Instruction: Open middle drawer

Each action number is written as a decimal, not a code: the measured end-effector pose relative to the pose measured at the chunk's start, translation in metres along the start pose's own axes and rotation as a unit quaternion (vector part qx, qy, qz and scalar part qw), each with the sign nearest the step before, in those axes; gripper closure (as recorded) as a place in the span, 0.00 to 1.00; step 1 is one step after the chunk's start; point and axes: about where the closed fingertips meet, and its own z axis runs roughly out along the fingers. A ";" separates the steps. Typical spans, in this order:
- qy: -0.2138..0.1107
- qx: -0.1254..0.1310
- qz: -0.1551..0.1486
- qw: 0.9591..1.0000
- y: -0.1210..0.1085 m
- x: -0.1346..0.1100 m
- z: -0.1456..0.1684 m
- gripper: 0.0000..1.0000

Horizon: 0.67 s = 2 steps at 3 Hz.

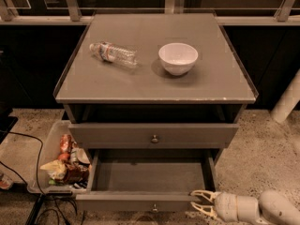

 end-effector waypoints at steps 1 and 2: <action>0.000 0.001 0.000 1.000 0.002 0.001 -0.002 1.00; 0.000 0.002 0.000 1.000 0.006 0.001 -0.004 1.00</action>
Offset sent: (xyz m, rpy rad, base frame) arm -0.4398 -0.1449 -0.0380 0.0394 -0.0362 -0.1991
